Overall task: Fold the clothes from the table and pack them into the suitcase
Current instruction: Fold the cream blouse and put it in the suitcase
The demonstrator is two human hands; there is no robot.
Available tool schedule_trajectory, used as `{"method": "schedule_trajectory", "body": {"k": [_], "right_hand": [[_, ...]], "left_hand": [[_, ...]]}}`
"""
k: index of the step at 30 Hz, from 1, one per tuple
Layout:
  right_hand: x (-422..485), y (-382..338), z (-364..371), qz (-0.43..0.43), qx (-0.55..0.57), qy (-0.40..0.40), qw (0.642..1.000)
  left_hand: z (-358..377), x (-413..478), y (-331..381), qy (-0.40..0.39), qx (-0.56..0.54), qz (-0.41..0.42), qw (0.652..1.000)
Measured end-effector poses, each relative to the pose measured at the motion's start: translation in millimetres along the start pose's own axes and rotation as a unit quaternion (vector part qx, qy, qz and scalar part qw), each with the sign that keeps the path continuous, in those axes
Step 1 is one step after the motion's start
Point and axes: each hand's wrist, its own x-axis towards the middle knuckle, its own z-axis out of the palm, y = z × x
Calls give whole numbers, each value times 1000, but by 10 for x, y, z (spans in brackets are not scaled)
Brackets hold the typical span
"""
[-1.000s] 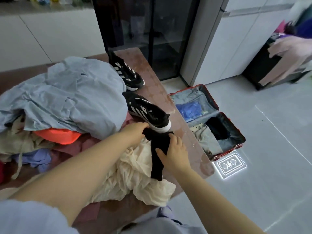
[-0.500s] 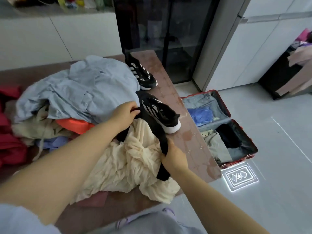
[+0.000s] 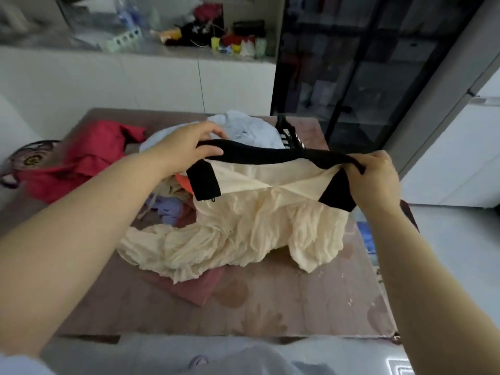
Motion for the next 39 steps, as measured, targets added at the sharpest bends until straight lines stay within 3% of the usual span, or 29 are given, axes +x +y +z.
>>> {"method": "schedule_trajectory", "body": {"k": [3, 7, 12, 14, 15, 19, 21, 23, 26, 29, 32, 35, 37, 39], "right_hand": [[144, -109, -16, -22, 19, -71, 997], [163, -228, -85, -6, 98, -258, 961], [206, -284, -139, 46, 155, -370, 915], [221, -324, -18, 69, 146, -367, 916], [219, -353, 71, 83, 134, -353, 922], [189, -449, 506, 131, 92, -289, 944], [185, -434, 727, 123, 86, -241, 959], [164, -421, 928, 109, 83, -213, 967], [67, -391, 1149, 111, -6, -274, 955], [-195, -375, 1262, 46, -140, -253, 956], [-655, -290, 1364, -49, -116, -209, 970], [-1104, -121, 1463, -58, -90, -234, 966], [-1254, 11, 1522, 14, -100, -259, 961], [-1284, 100, 1558, 78, -104, -261, 956]], "left_hand": [[-330, -184, -6, -98, 26, -39, 994], [-630, -405, -115, -225, 122, -113, 960], [-806, -478, -312, -231, -33, -114, 966], [-769, -417, -437, -245, -142, -165, 945], [-700, -365, -499, -248, -146, -186, 939], [-316, -108, -730, -201, -48, -277, 938], [-138, 20, -938, -201, -43, -280, 938], [25, 120, -1089, -152, -89, -262, 949], [211, 246, -1306, -42, -105, -258, 959], [356, 209, -1416, -7, -125, -234, 964], [553, -135, -1515, 51, -169, -256, 951], [772, -582, -1606, 1, -116, -323, 939], [905, -831, -1519, -82, -114, -337, 931], [1037, -958, -1415, -96, -111, -325, 934]]}}
